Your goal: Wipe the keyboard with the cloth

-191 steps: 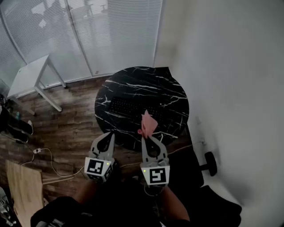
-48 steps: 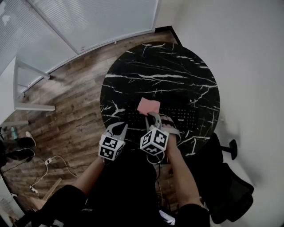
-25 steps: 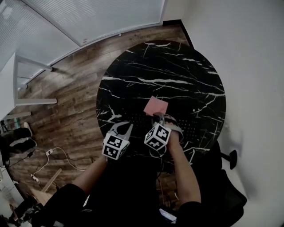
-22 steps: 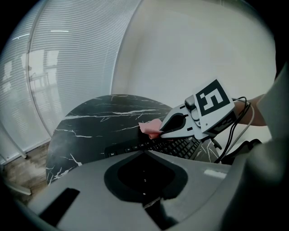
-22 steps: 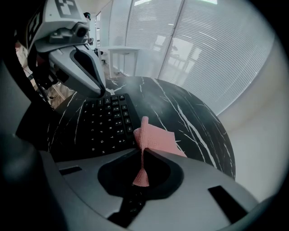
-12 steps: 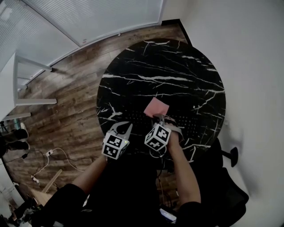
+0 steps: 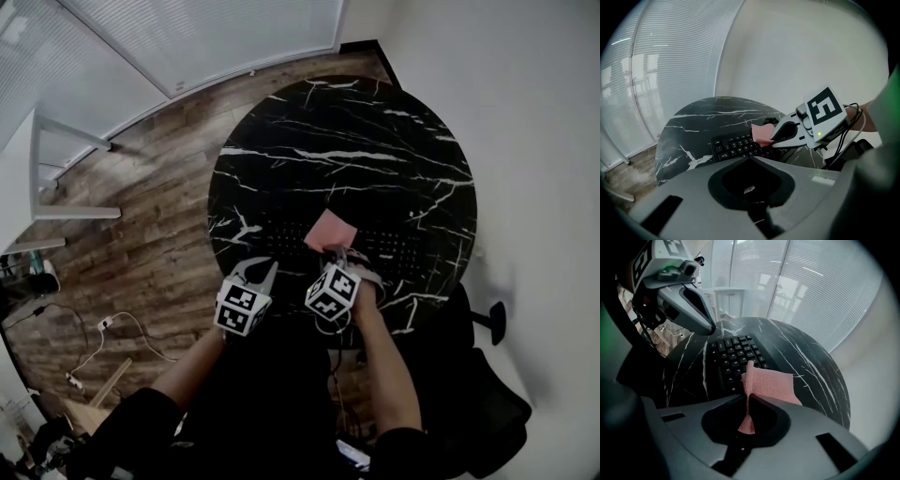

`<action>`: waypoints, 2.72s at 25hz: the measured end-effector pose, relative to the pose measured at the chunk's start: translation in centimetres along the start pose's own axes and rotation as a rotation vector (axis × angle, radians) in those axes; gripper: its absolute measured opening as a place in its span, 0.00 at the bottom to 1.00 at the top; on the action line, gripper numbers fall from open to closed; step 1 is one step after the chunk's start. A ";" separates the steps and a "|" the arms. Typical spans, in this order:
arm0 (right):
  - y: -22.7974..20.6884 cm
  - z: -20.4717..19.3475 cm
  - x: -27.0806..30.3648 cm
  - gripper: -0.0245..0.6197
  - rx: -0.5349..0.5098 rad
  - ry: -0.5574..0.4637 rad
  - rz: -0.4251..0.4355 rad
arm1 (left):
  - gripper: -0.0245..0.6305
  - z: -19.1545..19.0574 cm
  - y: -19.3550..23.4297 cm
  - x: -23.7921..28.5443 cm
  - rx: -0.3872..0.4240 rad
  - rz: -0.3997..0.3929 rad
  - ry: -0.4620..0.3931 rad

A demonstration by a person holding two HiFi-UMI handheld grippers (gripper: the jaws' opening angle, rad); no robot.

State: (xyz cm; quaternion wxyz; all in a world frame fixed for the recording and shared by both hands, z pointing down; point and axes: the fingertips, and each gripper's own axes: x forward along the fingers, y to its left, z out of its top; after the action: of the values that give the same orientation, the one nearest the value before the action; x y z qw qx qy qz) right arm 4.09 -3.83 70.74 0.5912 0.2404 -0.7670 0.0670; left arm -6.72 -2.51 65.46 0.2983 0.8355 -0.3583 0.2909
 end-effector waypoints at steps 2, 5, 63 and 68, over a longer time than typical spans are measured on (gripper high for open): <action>0.8 -0.2 -0.1 0.05 0.008 0.001 0.000 | 0.03 -0.4 -0.2 -0.3 0.008 0.000 0.000; 2.0 -0.5 -0.3 0.05 0.027 -0.003 0.000 | 0.03 -0.8 -0.8 -0.8 0.015 -0.008 -0.007; -9.5 -6.5 -6.0 0.05 0.002 -0.104 -0.212 | 0.03 4.8 -9.8 5.2 -0.022 0.012 -0.074; -8.4 -7.3 -2.8 0.05 -0.001 -0.069 -0.120 | 0.03 4.6 -8.6 5.6 -0.073 0.041 -0.050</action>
State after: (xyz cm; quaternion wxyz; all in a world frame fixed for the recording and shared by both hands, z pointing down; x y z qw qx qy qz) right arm 14.74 -7.54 68.75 0.5673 0.2880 -0.7712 0.0226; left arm 4.36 -3.27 63.86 0.3135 0.8236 -0.3928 0.2629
